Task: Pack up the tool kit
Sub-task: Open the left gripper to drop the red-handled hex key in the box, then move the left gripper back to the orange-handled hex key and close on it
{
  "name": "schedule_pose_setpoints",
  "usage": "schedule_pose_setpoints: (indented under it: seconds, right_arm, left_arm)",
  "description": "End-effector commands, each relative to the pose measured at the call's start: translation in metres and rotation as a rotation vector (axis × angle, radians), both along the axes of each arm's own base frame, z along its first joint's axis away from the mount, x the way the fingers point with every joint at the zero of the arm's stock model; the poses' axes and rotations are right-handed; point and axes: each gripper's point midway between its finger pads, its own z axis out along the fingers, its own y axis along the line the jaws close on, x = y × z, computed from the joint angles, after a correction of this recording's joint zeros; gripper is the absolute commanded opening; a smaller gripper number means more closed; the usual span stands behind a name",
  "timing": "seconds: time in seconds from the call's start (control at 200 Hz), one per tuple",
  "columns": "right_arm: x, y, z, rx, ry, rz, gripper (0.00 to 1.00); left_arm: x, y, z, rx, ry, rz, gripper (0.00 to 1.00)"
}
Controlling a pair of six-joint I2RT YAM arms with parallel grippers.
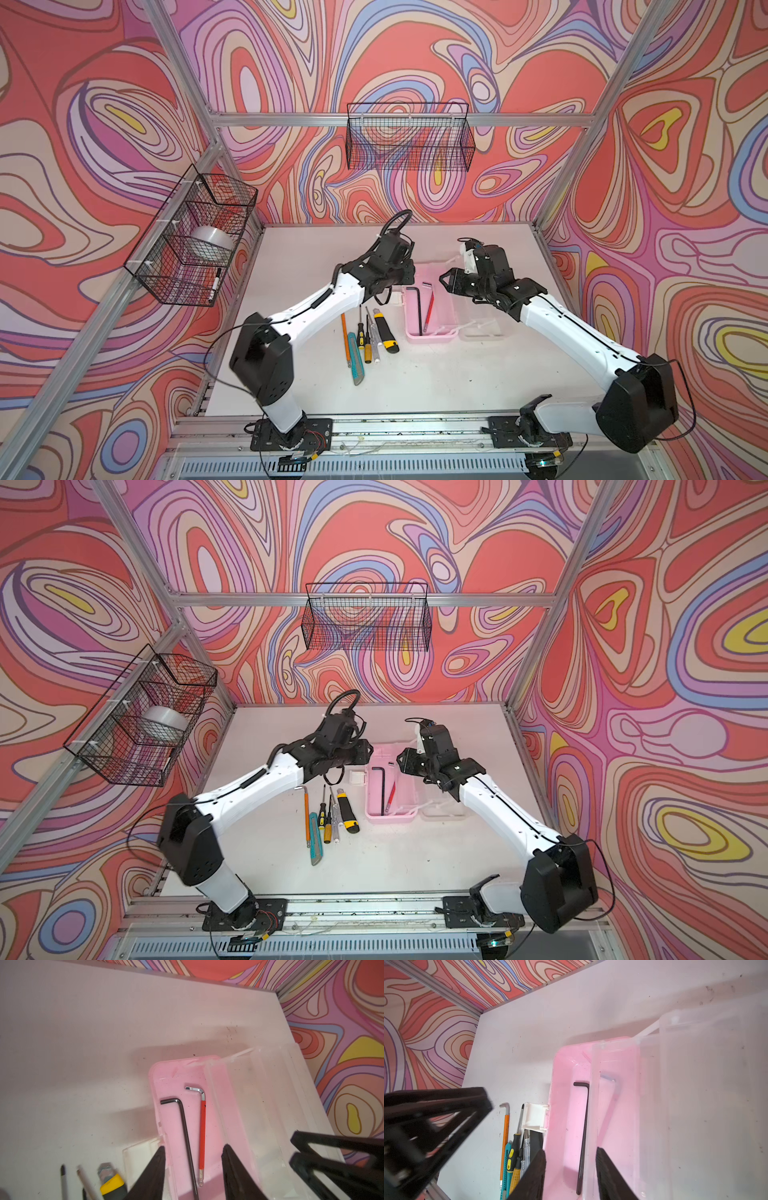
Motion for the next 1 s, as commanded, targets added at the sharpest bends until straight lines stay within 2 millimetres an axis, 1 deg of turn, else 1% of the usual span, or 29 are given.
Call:
schedule_pose_setpoints:
  seconds: [0.0,0.06,0.14,0.21,0.275,0.33,0.411,0.471,0.516,0.656,0.816,0.891,0.996]
  right_arm:
    - [-0.001,0.016,0.025,0.005,-0.051,0.051,0.43]
    - [-0.006,0.027,0.028,-0.030,-0.061,0.065,0.44]
    - [-0.015,0.045,0.028,-0.067,-0.058,0.099,0.45]
    - [-0.022,0.057,0.022,-0.088,-0.044,0.122,0.44]
    - [-0.029,0.070,0.015,-0.098,-0.034,0.146,0.44]
    - [-0.036,0.085,0.008,-0.108,-0.024,0.187,0.44]
    - [-0.046,0.108,-0.002,-0.130,0.000,0.251,0.45]
    - [-0.051,0.120,-0.011,-0.144,0.015,0.275,0.45]
    - [-0.053,0.125,-0.017,-0.144,0.027,0.282,0.45]
    - [-0.053,0.132,-0.030,-0.120,0.051,0.284,0.44]
    - [-0.049,0.129,-0.035,-0.141,0.051,0.268,0.43]
    - [-0.047,0.128,-0.037,-0.152,0.048,0.262,0.44]
    - [-0.047,0.127,-0.039,-0.157,0.049,0.258,0.43]
  left_arm:
    - [-0.022,0.050,-0.019,0.143,0.005,0.089,0.47]
    - [-0.037,0.074,-0.024,0.184,0.022,0.135,0.50]
    - [-0.059,0.105,-0.037,0.233,0.063,0.189,0.56]
    - [-0.075,0.128,-0.049,0.244,0.096,0.238,0.58]
    - [-0.085,0.149,-0.061,0.240,0.125,0.286,0.58]
    - [-0.090,0.164,-0.073,0.227,0.165,0.326,0.57]
    - [-0.093,0.178,-0.088,0.210,0.205,0.368,0.55]
    - [-0.093,0.183,-0.097,0.206,0.212,0.381,0.55]
    - [-0.090,0.185,-0.103,0.201,0.220,0.389,0.54]
    - [-0.081,0.190,-0.126,0.212,0.262,0.409,0.48]
    - [-0.070,0.189,-0.147,0.188,0.286,0.419,0.40]
    - [-0.067,0.187,-0.156,0.186,0.308,0.419,0.33]
    - [-0.063,0.181,-0.167,0.169,0.321,0.412,0.30]
